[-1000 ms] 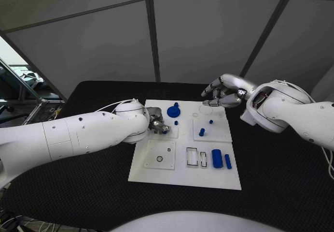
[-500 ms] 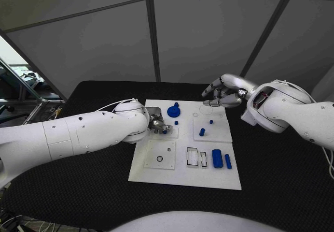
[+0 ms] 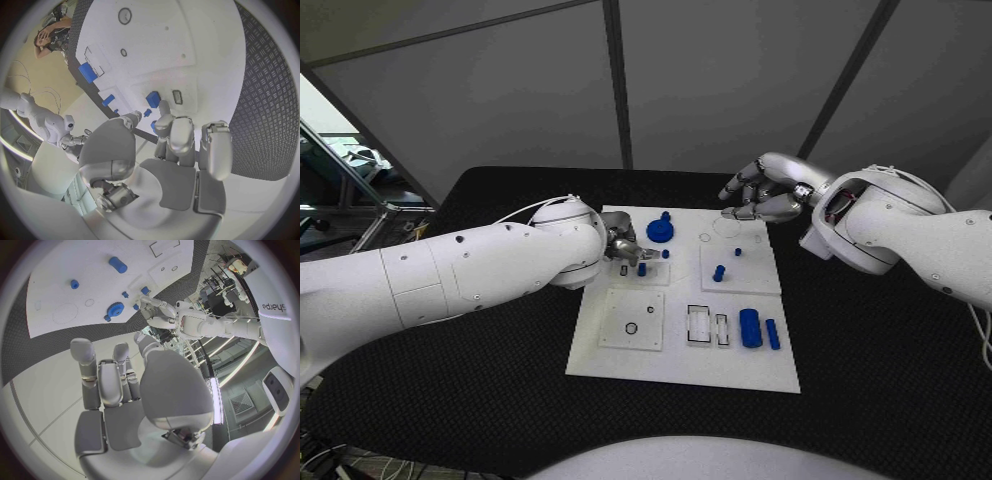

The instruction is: Assemble the parts on the task board

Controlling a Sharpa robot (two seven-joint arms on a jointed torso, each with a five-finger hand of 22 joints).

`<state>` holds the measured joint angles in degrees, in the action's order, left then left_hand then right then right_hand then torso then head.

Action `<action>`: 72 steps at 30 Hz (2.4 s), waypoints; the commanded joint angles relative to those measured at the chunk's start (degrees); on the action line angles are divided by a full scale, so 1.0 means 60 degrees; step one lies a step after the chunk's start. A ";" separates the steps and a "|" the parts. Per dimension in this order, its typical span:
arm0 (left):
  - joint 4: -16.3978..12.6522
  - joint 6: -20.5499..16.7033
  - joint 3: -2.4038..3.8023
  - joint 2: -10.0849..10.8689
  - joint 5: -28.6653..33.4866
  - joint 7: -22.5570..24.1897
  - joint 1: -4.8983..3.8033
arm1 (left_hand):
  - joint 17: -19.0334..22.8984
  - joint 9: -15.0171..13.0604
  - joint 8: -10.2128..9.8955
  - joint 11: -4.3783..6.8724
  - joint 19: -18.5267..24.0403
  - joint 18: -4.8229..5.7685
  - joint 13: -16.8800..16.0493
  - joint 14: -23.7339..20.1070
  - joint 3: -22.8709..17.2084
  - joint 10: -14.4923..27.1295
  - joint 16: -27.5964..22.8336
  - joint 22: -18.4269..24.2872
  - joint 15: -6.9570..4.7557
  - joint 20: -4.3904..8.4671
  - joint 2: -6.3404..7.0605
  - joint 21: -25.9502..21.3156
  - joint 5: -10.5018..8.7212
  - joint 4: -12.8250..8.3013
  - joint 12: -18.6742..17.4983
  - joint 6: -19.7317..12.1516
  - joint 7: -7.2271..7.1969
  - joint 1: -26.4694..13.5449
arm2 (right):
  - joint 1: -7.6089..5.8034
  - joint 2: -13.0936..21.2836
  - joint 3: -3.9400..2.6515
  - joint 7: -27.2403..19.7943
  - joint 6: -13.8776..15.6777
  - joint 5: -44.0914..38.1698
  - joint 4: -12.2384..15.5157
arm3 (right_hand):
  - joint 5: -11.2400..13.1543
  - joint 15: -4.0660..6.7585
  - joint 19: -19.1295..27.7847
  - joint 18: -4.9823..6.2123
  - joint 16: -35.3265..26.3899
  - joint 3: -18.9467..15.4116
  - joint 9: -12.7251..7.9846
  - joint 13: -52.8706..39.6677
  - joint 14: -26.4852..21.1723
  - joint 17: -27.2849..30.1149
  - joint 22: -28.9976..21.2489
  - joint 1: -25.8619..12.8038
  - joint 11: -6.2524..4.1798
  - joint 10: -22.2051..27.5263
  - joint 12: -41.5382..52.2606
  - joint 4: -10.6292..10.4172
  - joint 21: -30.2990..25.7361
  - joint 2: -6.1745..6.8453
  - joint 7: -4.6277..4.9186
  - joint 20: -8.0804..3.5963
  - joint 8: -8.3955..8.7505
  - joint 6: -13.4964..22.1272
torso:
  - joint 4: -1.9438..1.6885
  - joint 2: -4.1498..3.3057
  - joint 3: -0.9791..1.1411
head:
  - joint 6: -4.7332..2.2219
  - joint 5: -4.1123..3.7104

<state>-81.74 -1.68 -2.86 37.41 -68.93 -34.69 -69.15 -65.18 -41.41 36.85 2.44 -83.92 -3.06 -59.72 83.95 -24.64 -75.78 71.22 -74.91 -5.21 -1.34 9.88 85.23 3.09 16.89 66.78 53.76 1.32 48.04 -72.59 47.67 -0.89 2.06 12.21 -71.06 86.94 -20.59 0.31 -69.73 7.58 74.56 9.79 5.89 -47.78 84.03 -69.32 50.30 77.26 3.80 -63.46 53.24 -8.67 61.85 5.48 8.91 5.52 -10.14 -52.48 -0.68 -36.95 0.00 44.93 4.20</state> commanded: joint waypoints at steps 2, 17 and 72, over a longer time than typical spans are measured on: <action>-0.0056 0.0018 0.0182 0.0052 0.0117 -0.0085 -0.0019 | -0.0015 0.0004 0.0030 0.0006 -0.0415 0.0250 -0.0010 0.0151 0.0104 -0.0075 -0.0036 -0.1547 -0.0066 0.0082 -0.0059 0.0059 -0.0044 -0.0005 0.0050 0.0038 0.0005 0.0027 | -0.0022 -0.0006 -0.0008 -0.0032 -0.0047 -0.0025 -0.0008 | 0.0012 0.0087 0.0045 0.0028 -0.0032 -0.0003 0.0014 0.0013 0.0228 0.0008 -0.0009 -0.0058 -0.0039 -0.0015 -0.0042 -0.0030 -0.0047 0.0006 -0.0035 -0.0022 -0.0037 -0.0055 | 0.0000 0.0004 0.0007 | 0.0008 0.0004; -0.0302 0.0680 0.0813 0.0420 0.0196 -0.0104 -0.0031 | -0.0005 0.0043 -0.0017 -0.0018 -0.0312 0.0206 0.0189 0.0147 0.0168 0.0058 -0.0053 -0.1391 -0.0053 0.0076 -0.0219 -0.0076 -0.0039 -0.0086 -0.0098 -0.0075 0.0039 0.0702 | -0.0022 -0.0008 -0.0007 -0.0016 -0.0087 -0.0025 -0.0051 | 0.0012 0.0087 0.0045 0.0028 -0.0032 -0.0003 0.0014 0.0013 0.0228 0.0008 -0.0009 -0.0058 -0.0039 -0.0015 -0.0042 -0.0030 -0.0047 0.0006 -0.0035 -0.0022 -0.0037 -0.0055 | -0.0011 0.0005 0.0001 | -0.0043 -0.0008; 0.4288 0.3447 0.0406 -0.1773 0.0485 0.0462 -0.0719 | 0.0030 0.1959 -0.1521 -0.0497 -0.0002 0.0081 0.0866 0.0105 0.1756 0.0703 -0.0091 -0.0982 0.0339 -0.0296 -0.0778 -0.0525 -0.0038 -0.0112 -0.0465 -0.0478 0.0598 0.2503 | -0.0020 -0.0261 -0.0005 -0.0027 -0.0102 -0.0025 -0.0239 | -0.0311 0.0105 0.0031 0.0028 -0.0068 0.0068 0.0013 0.0112 0.0233 0.0011 -0.0025 0.0048 -0.0057 -0.0012 -0.0060 -0.0061 -0.0086 -0.0012 -0.0043 -0.0040 -0.0069 -0.0046 | 0.0005 -0.0005 0.0009 | -0.0097 0.0068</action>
<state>-56.11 18.29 -0.43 26.89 -66.17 -32.72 -73.43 -64.94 -29.71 27.96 -0.65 -83.72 -3.09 -54.46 83.96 -14.22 -71.47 70.70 -74.91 -3.58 -2.79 5.42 81.80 3.08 16.43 63.65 50.49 5.01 62.75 -72.59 46.17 -0.87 2.13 11.84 -71.07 85.44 -22.13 0.73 -69.73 7.58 74.36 10.03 5.89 -47.17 84.04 -69.27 50.19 77.27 3.79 -63.46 53.24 -8.92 61.63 5.48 8.70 5.52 -10.43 -52.68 -0.63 -36.97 0.04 44.34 4.62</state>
